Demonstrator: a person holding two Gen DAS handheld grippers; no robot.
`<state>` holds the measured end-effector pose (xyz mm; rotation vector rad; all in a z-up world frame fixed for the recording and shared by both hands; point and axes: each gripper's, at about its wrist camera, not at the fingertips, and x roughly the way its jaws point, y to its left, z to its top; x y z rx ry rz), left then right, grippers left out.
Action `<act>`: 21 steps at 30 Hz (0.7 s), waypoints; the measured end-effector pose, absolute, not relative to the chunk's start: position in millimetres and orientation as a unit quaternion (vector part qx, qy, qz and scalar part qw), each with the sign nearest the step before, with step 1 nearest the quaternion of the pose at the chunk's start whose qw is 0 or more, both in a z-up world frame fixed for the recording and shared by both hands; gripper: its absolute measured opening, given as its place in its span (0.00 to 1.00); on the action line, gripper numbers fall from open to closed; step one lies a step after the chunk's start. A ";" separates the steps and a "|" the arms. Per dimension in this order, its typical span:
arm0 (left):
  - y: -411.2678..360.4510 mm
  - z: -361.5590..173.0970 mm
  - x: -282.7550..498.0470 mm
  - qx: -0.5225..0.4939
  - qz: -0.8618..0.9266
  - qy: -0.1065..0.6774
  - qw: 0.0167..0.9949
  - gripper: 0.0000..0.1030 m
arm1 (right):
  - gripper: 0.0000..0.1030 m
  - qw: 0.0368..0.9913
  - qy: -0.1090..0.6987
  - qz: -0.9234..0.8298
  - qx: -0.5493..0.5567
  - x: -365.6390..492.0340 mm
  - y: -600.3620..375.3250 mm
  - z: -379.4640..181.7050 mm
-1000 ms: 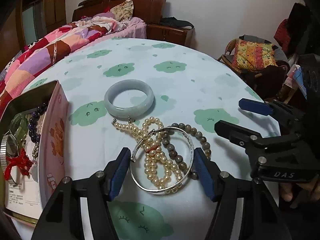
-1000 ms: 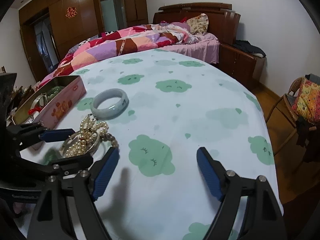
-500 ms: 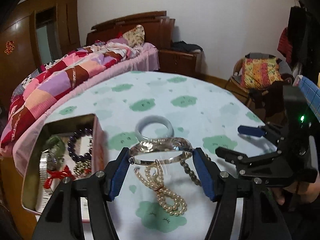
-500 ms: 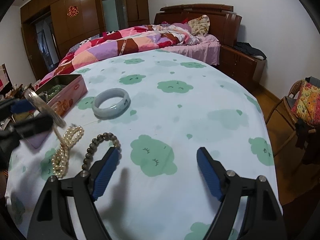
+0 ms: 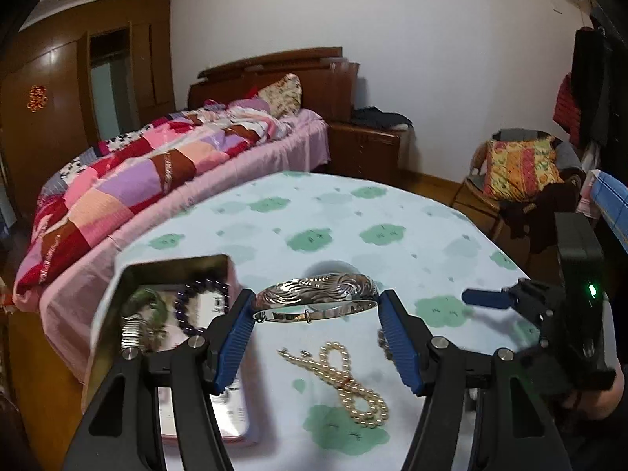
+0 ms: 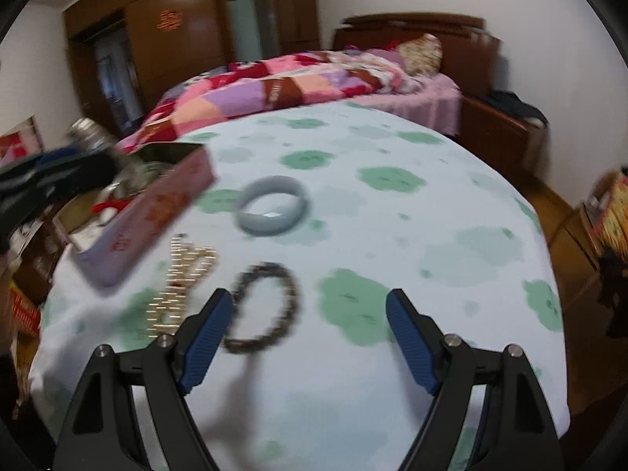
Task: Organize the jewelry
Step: 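Grasp the engraved silver bangle with the left tool while the right tool grasps the pearl strand, then drop the silver bangle into the tin with the left tool while the right tool lifts the pearls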
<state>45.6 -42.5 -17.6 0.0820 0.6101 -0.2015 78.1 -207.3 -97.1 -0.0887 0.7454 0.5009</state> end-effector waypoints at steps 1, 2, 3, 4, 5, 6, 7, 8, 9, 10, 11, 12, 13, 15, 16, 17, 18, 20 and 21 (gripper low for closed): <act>-39.3 -16.9 44.9 0.041 -0.094 0.298 0.949 0.62 | 0.80 0.897 0.359 0.253 -0.047 76.0 -200.7 -95.1; -35.9 -16.8 44.8 0.041 -0.088 0.297 0.950 0.62 | 0.80 0.894 0.359 0.264 -0.050 74.8 -194.1 -93.5; -31.6 -17.0 44.4 0.039 -0.082 0.296 0.951 0.62 | 0.80 0.891 0.359 0.273 -0.052 74.3 -188.3 -92.4; -27.8 -17.6 44.6 0.035 -0.078 0.297 0.951 0.62 | 0.80 0.887 0.360 0.283 -0.055 74.1 -181.4 -91.2; -22.7 -18.6 44.8 0.031 -0.072 0.298 0.951 0.62 | 0.80 0.882 0.362 0.296 -0.060 74.2 -172.6 -89.8; -19.7 -19.0 44.5 0.029 -0.068 0.298 0.952 0.62 | 0.78 0.878 0.364 0.303 -0.062 74.5 -166.9 -89.6; -16.4 -19.9 44.7 0.026 -0.065 0.299 0.952 0.62 | 0.76 0.872 0.369 0.315 -0.063 75.5 -160.0 -89.6; -12.6 -20.2 44.5 0.023 -0.062 0.300 0.952 0.62 | 0.74 0.867 0.375 0.323 -0.063 76.6 -153.8 -90.4; -9.3 -20.5 43.8 0.021 -0.059 0.300 0.952 0.62 | 0.73 0.862 0.380 0.328 -0.067 77.8 -147.3 -91.8; -7.2 -20.6 43.5 0.019 -0.058 0.299 0.952 0.62 | 0.73 0.858 0.384 0.332 -0.079 78.4 -138.4 -93.9; -5.5 -20.8 43.3 0.018 -0.057 0.299 0.952 0.62 | 0.73 0.855 0.386 0.334 -0.088 77.8 -132.7 -95.9; -3.2 -21.3 43.2 0.015 -0.055 0.299 0.953 0.62 | 0.70 0.852 0.390 0.335 -0.099 77.7 -127.0 -98.2; -1.6 -21.7 42.8 0.012 -0.054 0.299 0.953 0.62 | 0.67 0.848 0.395 0.338 -0.107 77.3 -121.5 -100.9; 1.9 -22.1 41.9 0.009 -0.053 0.298 0.953 0.62 | 0.58 0.838 0.409 0.341 -0.124 77.5 -112.3 -107.9; 3.4 -22.0 41.3 0.007 -0.052 0.298 0.953 0.62 | 0.49 0.833 0.416 0.338 -0.134 78.1 -108.3 -112.4; 5.7 -22.0 40.6 0.004 -0.051 0.297 0.953 0.62 | 0.42 0.830 0.421 0.338 -0.138 78.1 -107.0 -114.8; 7.1 -22.0 40.3 0.003 -0.050 0.297 0.953 0.62 | 0.29 0.827 0.427 0.338 -0.140 77.8 -106.7 -117.1; 10.9 -22.1 40.3 0.000 -0.047 0.298 0.954 0.62 | 0.18 0.828 0.426 0.337 -0.142 75.6 -109.3 -117.0; 13.5 -22.0 40.0 -0.002 -0.044 0.298 0.954 0.62 | 0.16 0.827 0.427 0.339 -0.140 75.1 -111.0 -116.8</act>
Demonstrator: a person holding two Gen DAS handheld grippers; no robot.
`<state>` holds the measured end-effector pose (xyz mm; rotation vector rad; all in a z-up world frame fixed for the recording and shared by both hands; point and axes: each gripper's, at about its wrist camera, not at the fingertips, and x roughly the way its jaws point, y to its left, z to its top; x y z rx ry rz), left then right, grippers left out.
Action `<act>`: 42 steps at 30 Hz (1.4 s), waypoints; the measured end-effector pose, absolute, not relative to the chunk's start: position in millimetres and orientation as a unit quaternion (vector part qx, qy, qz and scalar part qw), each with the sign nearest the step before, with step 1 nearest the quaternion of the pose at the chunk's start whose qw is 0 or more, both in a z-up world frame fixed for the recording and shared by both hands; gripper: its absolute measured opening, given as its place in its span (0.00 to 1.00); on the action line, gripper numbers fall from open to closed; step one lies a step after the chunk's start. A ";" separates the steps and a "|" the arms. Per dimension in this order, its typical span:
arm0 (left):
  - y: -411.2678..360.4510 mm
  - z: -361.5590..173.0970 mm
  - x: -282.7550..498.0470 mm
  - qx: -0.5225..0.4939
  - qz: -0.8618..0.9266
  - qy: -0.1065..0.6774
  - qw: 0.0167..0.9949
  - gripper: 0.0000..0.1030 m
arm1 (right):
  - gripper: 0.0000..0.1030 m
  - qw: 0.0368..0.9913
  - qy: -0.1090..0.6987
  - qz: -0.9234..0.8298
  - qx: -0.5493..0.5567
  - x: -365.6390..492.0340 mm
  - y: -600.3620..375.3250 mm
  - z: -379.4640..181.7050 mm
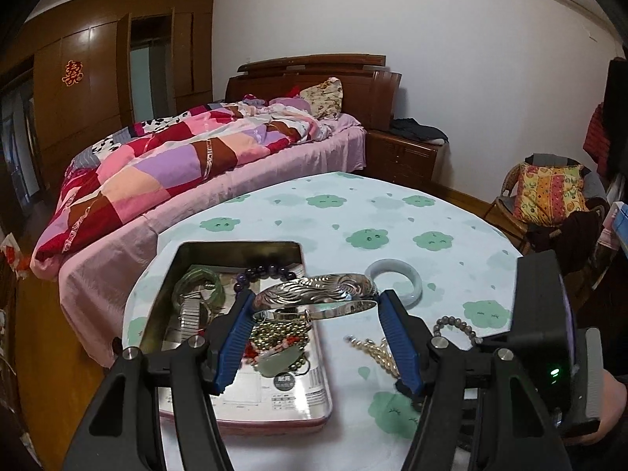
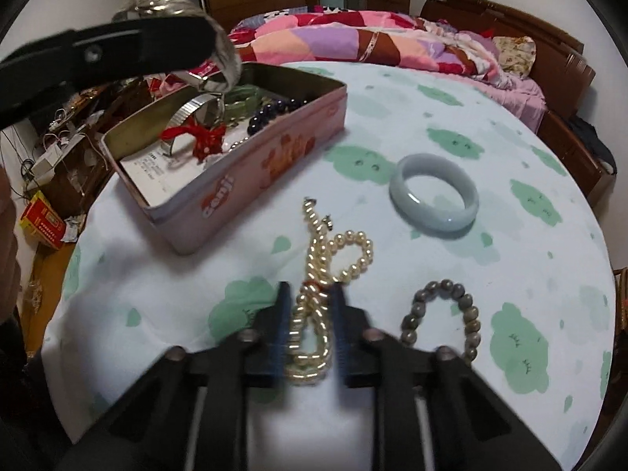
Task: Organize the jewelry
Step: 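Drop the silver bangle into the tin with the left tool while the right tool lifts the pearls, then lower the pearl strand into the tin and open the right tool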
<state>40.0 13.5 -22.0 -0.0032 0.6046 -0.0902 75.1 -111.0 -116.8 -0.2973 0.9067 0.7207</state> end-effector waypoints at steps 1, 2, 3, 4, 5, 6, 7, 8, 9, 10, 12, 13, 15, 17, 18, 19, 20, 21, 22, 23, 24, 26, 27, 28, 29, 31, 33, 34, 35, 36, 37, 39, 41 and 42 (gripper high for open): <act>15.0 -21.5 40.2 -0.002 -0.043 0.298 0.954 0.62 | 0.15 0.828 0.424 0.340 -0.136 73.6 -114.0 -115.9; 17.0 -21.0 39.6 -0.004 -0.041 0.297 0.954 0.62 | 0.15 0.832 0.419 0.338 -0.132 72.3 -116.4 -113.9; 19.2 -20.1 38.6 -0.004 -0.039 0.296 0.954 0.62 | 0.15 0.835 0.415 0.338 -0.129 71.8 -117.6 -112.1; 21.1 -19.3 37.6 -0.005 -0.036 0.295 0.955 0.62 | 0.15 0.839 0.409 0.337 -0.124 70.2 -121.1 -108.9; 23.7 -18.4 36.8 -0.006 -0.033 0.294 0.955 0.62 | 0.15 0.841 0.406 0.337 -0.121 70.2 -121.4 -105.9; 25.7 -17.8 36.4 -0.007 -0.031 0.293 0.956 0.62 | 0.15 0.844 0.401 0.336 -0.117 70.5 -121.6 -102.3; 28.1 -17.2 35.8 -0.008 -0.029 0.292 0.956 0.62 | 0.15 0.847 0.396 0.335 -0.113 70.5 -122.9 -98.5; 29.8 -17.1 35.4 -0.009 -0.026 0.292 0.956 0.62 | 0.15 0.850 0.392 0.334 -0.110 70.7 -124.1 -94.0; 32.4 -16.9 35.1 -0.010 -0.023 0.291 0.956 0.62 | 0.09 0.853 0.388 0.333 -0.108 71.3 -125.0 -90.1; 33.9 -17.1 35.6 -0.011 -0.021 0.292 0.956 0.62 | 0.09 0.856 0.382 0.332 -0.104 71.7 -127.1 -85.1; 38.6 -17.7 35.3 -0.014 -0.015 0.292 0.956 0.62 | 0.09 0.861 0.374 0.331 -0.099 72.8 -127.4 -77.9; 40.7 -17.9 34.8 -0.015 -0.014 0.292 0.956 0.62 | 0.09 0.861 0.372 0.331 -0.100 73.2 -126.5 -75.2; 43.8 -19.0 34.5 -0.017 -0.011 0.293 0.956 0.62 | 0.09 0.863 0.369 0.331 -0.101 75.2 -124.7 -72.3; 46.4 -19.3 33.9 -0.020 -0.010 0.293 0.956 0.62 | 0.09 0.863 0.368 0.330 -0.100 77.6 -124.8 -70.9; 47.5 -19.0 33.7 -0.021 -0.009 0.293 0.956 0.62 | 0.09 0.864 0.368 0.330 -0.099 78.4 -124.9 -70.9; 49.1 -18.6 33.3 -0.021 -0.007 0.292 0.956 0.62 | 0.09 0.864 0.367 0.330 -0.097 78.6 -125.7 -70.3; 50.3 -18.0 33.4 -0.021 -0.005 0.292 0.956 0.62 | 0.09 0.866 0.365 0.329 -0.096 78.5 -126.7 -69.0; 51.7 -17.4 33.5 -0.022 -0.004 0.292 0.956 0.62 | 0.09 0.867 0.362 0.328 -0.095 77.9 -128.1 -66.5; 53.3 -16.9 33.5 -0.023 -0.002 0.291 0.956 0.62 | 0.09 0.869 0.359 0.327 -0.093 77.5 -130.3 -63.3; 54.7 -16.4 33.6 -0.024 0.000 0.290 0.957 0.62 | 0.09 0.871 0.355 0.327 -0.091 77.3 -132.7 -59.6; 55.7 -16.3 33.7 -0.025 0.001 0.290 0.957 0.62 | 0.09 0.874 0.350 0.325 -0.089 77.0 -135.5 -54.6; 57.2 -16.7 33.6 -0.024 0.003 0.291 0.956 0.62 | 0.09 0.878 0.343 0.322 -0.088 77.5 -139.4 -47.4; 58.0 -16.8 33.7 -0.025 0.004 0.291 0.956 0.62 | 0.09 0.880 0.339 0.320 -0.087 78.4 -140.6 -44.0; 58.7 -16.8 33.8 -0.025 0.004 0.291 0.956 0.62 | 0.09 0.883 0.334 0.319 -0.088 79.3 -141.6 -39.1; 60.0 -16.5 33.6 -0.026 0.005 0.291 0.956 0.62 | 0.09 0.884 0.331 0.318 -0.088 80.2 -142.0 -35.9; 61.8 -15.9 33.6 -0.025 0.007 0.290 0.957 0.62 | 0.09 0.886 0.325 0.318 -0.089 81.1 -141.5 -30.1; 63.3 -14.8 33.0 -0.022 0.012 0.288 0.957 0.62 | 0.09 0.888 0.317 0.319 -0.090 82.4 -139.1 -24.6; 64.7 -14.2 32.6 -0.022 0.013 0.287 0.958 0.62 | 0.09 0.889 0.315 0.321 -0.090 82.5 -137.8 -23.5; 66.5 -13.7 32.5 -0.023 0.014 0.286 0.958 0.62 | 0.09 0.889 0.311 0.323 -0.091 83.3 -135.8 -21.2; 68.1 -13.4 32.5 -0.024 0.016 0.286 0.958 0.62 | 0.09 0.889 0.308 0.325 -0.092 84.4 -132.2 -18.7; 69.0 -13.2 32.5 -0.023 0.017 0.286 0.958 0.62 | 0.09 0.889 0.305 0.328 -0.093 85.0 -129.4 -17.3; 72.0 -12.3 32.7 -0.025 0.020 0.285 0.958 0.62 | 0.09 0.889 0.300 0.333 -0.095 87.1 -124.4 -14.4; 74.4 -11.8 32.7 -0.026 0.023 0.285 0.958 0.62 | 0.09 0.888 0.294 0.340 -0.097 88.7 -116.3 -10.9; 75.8 -11.7 32.8 -0.026 0.024 0.285 0.958 0.62 | 0.08 0.888 0.291 0.344 -0.097 89.3 -111.7 -9.0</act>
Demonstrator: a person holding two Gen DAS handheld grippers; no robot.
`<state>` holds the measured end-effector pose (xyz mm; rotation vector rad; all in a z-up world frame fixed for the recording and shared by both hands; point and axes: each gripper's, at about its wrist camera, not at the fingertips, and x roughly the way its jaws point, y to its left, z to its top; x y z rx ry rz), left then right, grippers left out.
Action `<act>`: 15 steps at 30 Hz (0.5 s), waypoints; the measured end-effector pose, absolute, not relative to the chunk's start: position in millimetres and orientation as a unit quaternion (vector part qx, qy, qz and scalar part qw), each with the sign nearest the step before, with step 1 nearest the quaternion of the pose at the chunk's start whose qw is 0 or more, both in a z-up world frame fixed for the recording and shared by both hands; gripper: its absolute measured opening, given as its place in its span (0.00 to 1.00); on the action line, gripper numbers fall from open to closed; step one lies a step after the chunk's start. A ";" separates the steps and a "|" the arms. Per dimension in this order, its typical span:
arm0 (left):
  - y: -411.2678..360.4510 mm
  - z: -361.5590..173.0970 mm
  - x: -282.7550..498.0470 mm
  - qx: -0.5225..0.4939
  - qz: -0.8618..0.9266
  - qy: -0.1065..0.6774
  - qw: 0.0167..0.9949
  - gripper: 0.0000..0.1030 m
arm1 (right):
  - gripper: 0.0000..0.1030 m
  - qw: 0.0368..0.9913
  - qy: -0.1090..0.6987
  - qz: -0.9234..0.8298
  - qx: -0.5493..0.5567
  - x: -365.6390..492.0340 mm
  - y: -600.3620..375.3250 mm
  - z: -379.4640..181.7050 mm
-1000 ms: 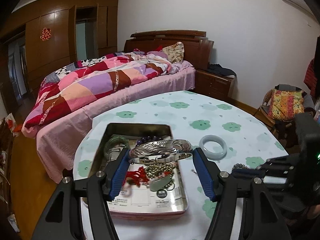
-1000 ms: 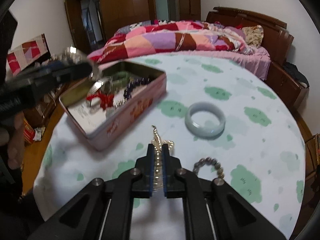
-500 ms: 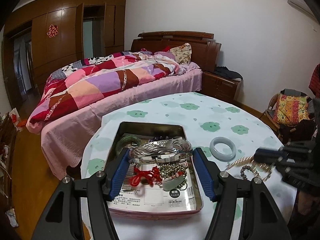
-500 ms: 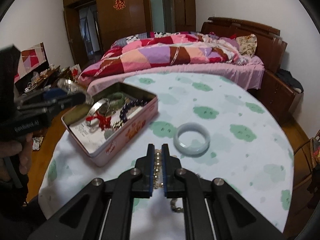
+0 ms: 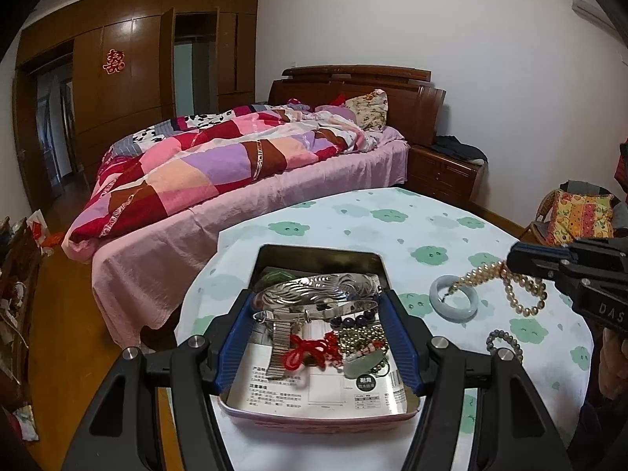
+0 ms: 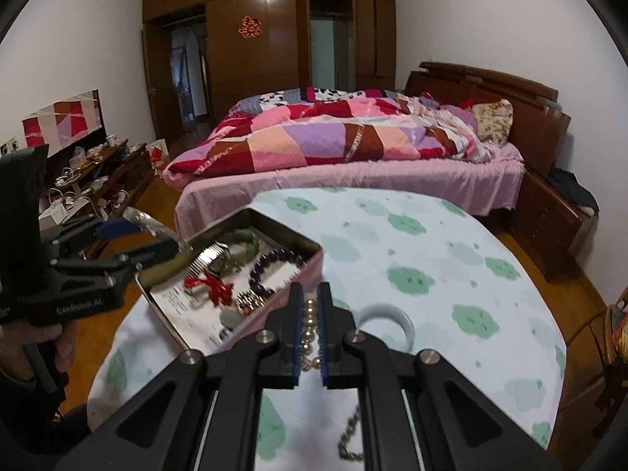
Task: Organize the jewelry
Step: 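Lower the pearl strand into the tin and open the right tool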
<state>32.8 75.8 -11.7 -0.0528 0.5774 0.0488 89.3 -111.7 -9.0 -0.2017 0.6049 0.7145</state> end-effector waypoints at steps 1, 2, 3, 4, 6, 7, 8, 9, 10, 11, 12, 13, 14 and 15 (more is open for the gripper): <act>77.3 -11.7 32.8 -0.027 0.025 0.285 0.958 0.62 | 0.08 0.887 0.288 0.347 -0.097 89.7 -107.7 -7.5; 78.6 -11.9 32.9 -0.028 0.026 0.285 0.958 0.62 | 0.08 0.887 0.285 0.351 -0.098 90.6 -103.6 -6.5; 79.6 -12.4 32.5 -0.028 0.027 0.285 0.958 0.62 | 0.09 0.886 0.284 0.353 -0.098 90.3 -101.2 -6.2; 81.0 -13.0 32.7 -0.029 0.029 0.285 0.958 0.62 | 0.09 0.885 0.283 0.357 -0.097 91.5 -96.3 -4.9; 83.1 -14.6 33.7 -0.030 0.031 0.288 0.957 0.62 | 0.09 0.883 0.280 0.363 -0.096 92.7 -90.3 -3.7; 83.0 -15.5 33.9 -0.031 0.031 0.289 0.956 0.62 | 0.09 0.883 0.279 0.366 -0.097 93.1 -85.8 -3.0; 83.9 -16.8 34.5 -0.031 0.032 0.291 0.956 0.62 | 0.09 0.882 0.277 0.370 -0.096 93.2 -82.3 -2.4; 84.8 -18.2 35.3 -0.032 0.033 0.293 0.955 0.62 | 0.09 0.880 0.276 0.373 -0.096 93.1 -77.6 -1.8; 85.5 -19.4 35.9 -0.033 0.033 0.295 0.954 0.62 | 0.09 0.880 0.275 0.375 -0.097 92.7 -74.9 -1.7; 85.8 -19.8 36.2 -0.033 0.033 0.296 0.954 0.62 | 0.09 0.879 0.274 0.379 -0.098 92.2 -71.0 -1.9; 86.1 -20.8 36.6 -0.032 0.032 0.297 0.954 0.62 | 0.09 0.877 0.274 0.382 -0.100 92.0 -66.1 -2.5; 86.3 -21.3 36.9 -0.032 0.032 0.298 0.953 0.62 | 0.09 0.876 0.274 0.384 -0.102 91.2 -63.7 -2.9; 87.0 -22.2 37.4 -0.033 0.032 0.299 0.953 0.62 | 0.09 0.875 0.274 0.386 -0.103 91.0 -60.3 -3.7; 87.9 -23.2 37.9 -0.034 0.032 0.301 0.953 0.62 | 0.09 0.874 0.274 0.388 -0.103 91.1 -57.2 -4.5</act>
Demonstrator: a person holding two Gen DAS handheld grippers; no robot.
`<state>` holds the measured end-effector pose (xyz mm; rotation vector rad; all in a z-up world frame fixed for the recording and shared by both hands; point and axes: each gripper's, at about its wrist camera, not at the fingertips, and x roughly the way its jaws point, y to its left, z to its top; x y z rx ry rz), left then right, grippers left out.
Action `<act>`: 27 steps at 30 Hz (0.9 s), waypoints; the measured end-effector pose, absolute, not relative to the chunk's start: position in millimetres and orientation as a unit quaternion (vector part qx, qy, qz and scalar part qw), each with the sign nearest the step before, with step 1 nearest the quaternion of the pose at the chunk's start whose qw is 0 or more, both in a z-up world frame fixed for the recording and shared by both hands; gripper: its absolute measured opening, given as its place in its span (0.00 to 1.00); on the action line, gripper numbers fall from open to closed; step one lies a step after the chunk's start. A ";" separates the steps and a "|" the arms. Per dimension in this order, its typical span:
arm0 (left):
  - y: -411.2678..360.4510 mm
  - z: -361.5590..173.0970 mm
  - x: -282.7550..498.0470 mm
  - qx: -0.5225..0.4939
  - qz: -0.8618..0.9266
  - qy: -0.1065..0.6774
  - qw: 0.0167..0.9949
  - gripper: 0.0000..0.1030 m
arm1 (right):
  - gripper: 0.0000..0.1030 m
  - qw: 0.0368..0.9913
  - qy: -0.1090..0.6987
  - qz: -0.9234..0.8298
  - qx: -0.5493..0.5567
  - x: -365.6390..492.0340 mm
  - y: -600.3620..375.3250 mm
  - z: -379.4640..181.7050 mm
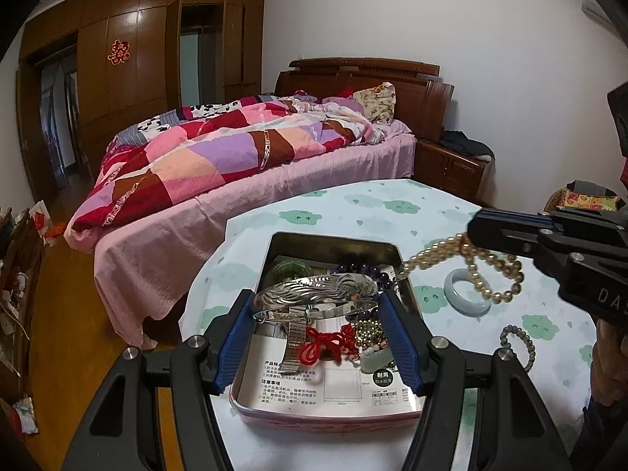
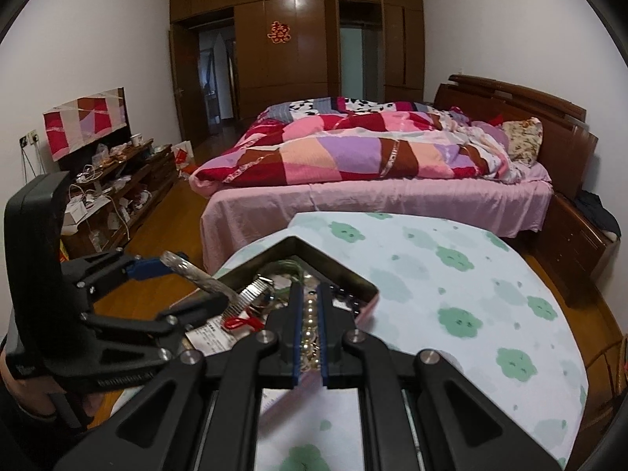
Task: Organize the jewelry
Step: 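Lower the pearl strand into the tin and open the right tool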
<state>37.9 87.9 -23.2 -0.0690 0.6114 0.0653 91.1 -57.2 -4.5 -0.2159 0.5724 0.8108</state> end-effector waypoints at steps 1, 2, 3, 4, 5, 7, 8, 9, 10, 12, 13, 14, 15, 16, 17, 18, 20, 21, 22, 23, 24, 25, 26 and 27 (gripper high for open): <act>88.9 -24.2 38.3 -0.035 0.033 0.302 0.952 0.62 | 0.09 0.872 0.275 0.390 -0.103 91.2 -53.1 -6.1; 89.8 -25.1 38.6 -0.036 0.034 0.302 0.952 0.62 | 0.09 0.872 0.276 0.392 -0.103 91.5 -51.3 -6.7; 91.2 -26.3 39.0 -0.038 0.035 0.304 0.951 0.62 | 0.09 0.870 0.277 0.394 -0.104 91.6 -48.3 -8.3; 92.2 -27.3 39.3 -0.039 0.036 0.305 0.951 0.62 | 0.09 0.869 0.278 0.396 -0.105 91.8 -45.7 -10.0; 92.7 -28.3 39.8 -0.039 0.036 0.306 0.951 0.62 | 0.09 0.868 0.278 0.396 -0.106 90.8 -44.0 -11.4; 93.9 -30.9 40.9 -0.040 0.038 0.309 0.950 0.62 | 0.09 0.867 0.279 0.399 -0.109 89.2 -40.0 -14.1; 94.1 -31.9 41.4 -0.041 0.038 0.310 0.949 0.62 | 0.09 0.866 0.280 0.399 -0.110 88.6 -37.8 -16.0; 94.3 -33.3 42.0 -0.041 0.038 0.312 0.948 0.62 | 0.09 0.865 0.280 0.400 -0.112 88.2 -36.3 -17.8; 93.5 -33.7 42.7 -0.041 0.038 0.313 0.948 0.62 | 0.09 0.865 0.280 0.400 -0.114 87.4 -34.6 -19.7; 93.0 -35.4 43.3 -0.041 0.037 0.315 0.947 0.62 | 0.09 0.864 0.281 0.401 -0.116 87.4 -32.5 -23.0; 92.5 -36.2 43.7 -0.041 0.037 0.316 0.947 0.62 | 0.09 0.863 0.283 0.401 -0.117 87.5 -31.5 -25.4; 92.6 -36.6 43.8 -0.040 0.037 0.317 0.947 0.62 | 0.09 0.863 0.285 0.401 -0.117 87.9 -30.6 -26.6; 92.7 -37.3 44.3 -0.041 0.036 0.317 0.947 0.62 | 0.09 0.862 0.287 0.401 -0.117 87.9 -30.4 -28.4; 92.5 -37.9 44.5 -0.041 0.037 0.319 0.946 0.62 | 0.09 0.862 0.288 0.401 -0.116 88.1 -30.4 -29.7; 93.4 -39.0 45.7 -0.041 0.037 0.320 0.946 0.62 | 0.09 0.862 0.289 0.401 -0.116 87.7 -30.0 -30.2; 93.3 -39.9 46.1 -0.041 0.037 0.321 0.946 0.62 | 0.09 0.861 0.290 0.400 -0.116 88.7 -29.3 -30.5; 93.5 -42.1 47.3 -0.041 0.037 0.323 0.945 0.62 | 0.09 0.861 0.292 0.400 -0.116 89.2 -29.1 -32.0; 93.2 -43.4 47.8 -0.041 0.035 0.325 0.944 0.62 | 0.09 0.861 0.293 0.399 -0.116 89.6 -27.9 -32.8; 92.7 -44.7 48.1 -0.041 0.035 0.326 0.944 0.62 | 0.09 0.861 0.294 0.399 -0.117 89.8 -27.5 -33.5; 92.1 -45.7 48.5 -0.041 0.035 0.327 0.943 0.62 | 0.09 0.861 0.294 0.399 -0.117 89.9 -27.0 -34.1; 91.1 -46.9 49.0 -0.040 0.033 0.329 0.943 0.62 | 0.09 0.860 0.295 0.399 -0.117 90.0 -26.6 -34.8; 90.4 -48.2 49.7 -0.039 0.031 0.331 0.942 0.62 | 0.09 0.860 0.297 0.399 -0.117 89.9 -25.9 -36.3; 90.1 -50.4 50.8 -0.038 0.031 0.334 0.941 0.62 | 0.09 0.859 0.298 0.399 -0.117 90.9 -25.4 -37.2; 90.4 -51.7 51.3 -0.038 0.031 0.336 0.941 0.62 | 0.09 0.859 0.299 0.398 -0.117 91.1 -25.2 -38.7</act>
